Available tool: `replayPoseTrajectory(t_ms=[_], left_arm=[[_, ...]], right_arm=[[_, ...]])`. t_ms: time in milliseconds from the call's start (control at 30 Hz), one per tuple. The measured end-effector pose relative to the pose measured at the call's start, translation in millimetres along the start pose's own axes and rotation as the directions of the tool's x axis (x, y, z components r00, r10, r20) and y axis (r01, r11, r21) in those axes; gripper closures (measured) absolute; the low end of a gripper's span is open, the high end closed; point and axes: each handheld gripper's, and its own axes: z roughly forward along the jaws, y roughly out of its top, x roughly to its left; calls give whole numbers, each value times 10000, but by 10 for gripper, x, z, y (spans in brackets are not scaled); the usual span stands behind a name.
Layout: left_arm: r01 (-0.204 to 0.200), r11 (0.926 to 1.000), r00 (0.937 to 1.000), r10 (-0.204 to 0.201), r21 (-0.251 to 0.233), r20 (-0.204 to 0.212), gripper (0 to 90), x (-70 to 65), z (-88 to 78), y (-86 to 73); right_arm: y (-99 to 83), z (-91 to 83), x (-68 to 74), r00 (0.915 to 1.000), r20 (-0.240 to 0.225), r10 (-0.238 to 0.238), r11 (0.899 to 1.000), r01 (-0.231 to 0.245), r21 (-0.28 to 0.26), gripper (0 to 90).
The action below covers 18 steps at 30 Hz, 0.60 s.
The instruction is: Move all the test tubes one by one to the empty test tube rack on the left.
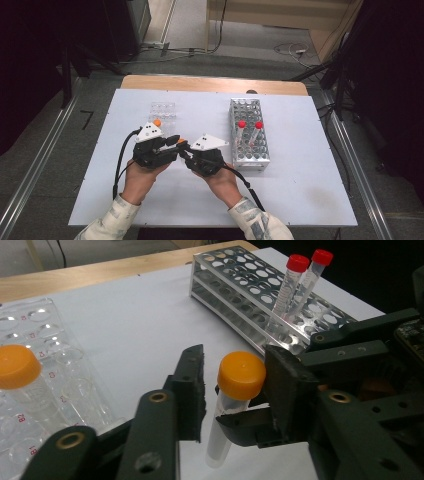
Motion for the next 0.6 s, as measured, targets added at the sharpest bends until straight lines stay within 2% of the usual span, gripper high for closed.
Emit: replayPoseTrajectory(t_ms=[200, 400, 600], left_arm=[[40, 10000, 10000, -40, 20, 31, 703, 10, -18, 10], [225, 9996, 9997, -226, -186, -60, 704, 57, -102, 53], [339, 9983, 9993, -345, -472, -120, 705, 109, -219, 112]], right_arm=[[2, -4, 4, 10000, -25, -17, 10000, 17, 10, 698], [10, -56, -13, 9996, -298, 33, 9998, -27, 216, 454], [-18, -184, -39, 9992, -391, -47, 9998, 55, 216, 394]])
